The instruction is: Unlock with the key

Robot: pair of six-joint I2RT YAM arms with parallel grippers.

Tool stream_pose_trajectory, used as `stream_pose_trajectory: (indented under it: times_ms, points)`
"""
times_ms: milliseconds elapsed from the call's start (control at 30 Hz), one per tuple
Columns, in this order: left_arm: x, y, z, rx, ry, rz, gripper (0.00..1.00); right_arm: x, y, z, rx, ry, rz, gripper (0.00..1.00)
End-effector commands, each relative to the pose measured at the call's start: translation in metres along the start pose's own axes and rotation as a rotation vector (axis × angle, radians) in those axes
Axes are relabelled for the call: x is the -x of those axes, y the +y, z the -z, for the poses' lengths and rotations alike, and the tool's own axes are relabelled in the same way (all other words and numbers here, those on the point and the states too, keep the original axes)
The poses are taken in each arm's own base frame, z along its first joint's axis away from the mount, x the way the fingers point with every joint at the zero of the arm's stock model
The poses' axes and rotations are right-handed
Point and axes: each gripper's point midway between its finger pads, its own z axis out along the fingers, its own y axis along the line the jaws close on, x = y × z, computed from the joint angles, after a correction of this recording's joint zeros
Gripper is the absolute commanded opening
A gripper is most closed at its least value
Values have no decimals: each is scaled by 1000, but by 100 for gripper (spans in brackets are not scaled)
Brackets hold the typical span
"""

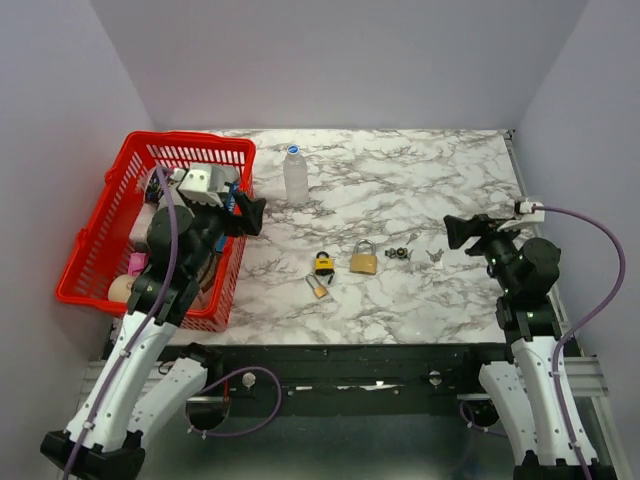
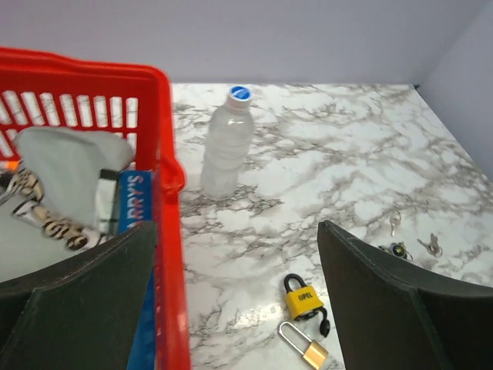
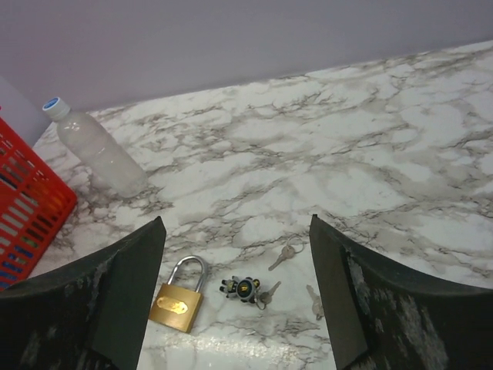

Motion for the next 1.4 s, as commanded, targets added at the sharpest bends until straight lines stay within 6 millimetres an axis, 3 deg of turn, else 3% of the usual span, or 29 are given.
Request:
stream_pose_trajectory:
  times_ms: [0, 67, 167, 300, 367, 500, 767, 867, 1000, 1167, 1367]
  points:
    - [28, -46, -12, -91, -16, -107, 93, -11, 25, -5, 135, 111, -30, 79]
    - [38, -65, -18, -145, -17, -115, 93, -20, 26, -10, 131, 159, -46, 79]
    - [23, -97, -34, -276, 40, -96, 94, -36, 33, -13, 135, 223, -43, 78]
    - [-13, -111, -44, -352, 123, -22, 95, -71, 41, -23, 95, 334, -8, 78]
    - [-27, -108, -46, -346, 150, -20, 95, -87, 59, -25, 130, 381, 11, 78]
    - [-38, -99, -49, -304, 165, -24, 96, -117, 63, -35, 96, 457, -2, 78]
    - [-36, -84, -47, -235, 141, -47, 97, -148, 43, -53, -27, 516, 32, 76]
    - [-38, -82, -48, -227, 144, -52, 97, -155, 21, -65, -138, 540, 105, 75]
    - [-40, -82, -48, -227, 148, -51, 97, -159, 19, -87, -177, 577, 132, 74]
    - [-40, -81, -47, -225, 145, -56, 97, -185, -3, -95, -239, 659, 129, 73]
    - [-38, -85, -45, -247, 139, -48, 98, -210, -1, -97, -203, 746, 77, 69]
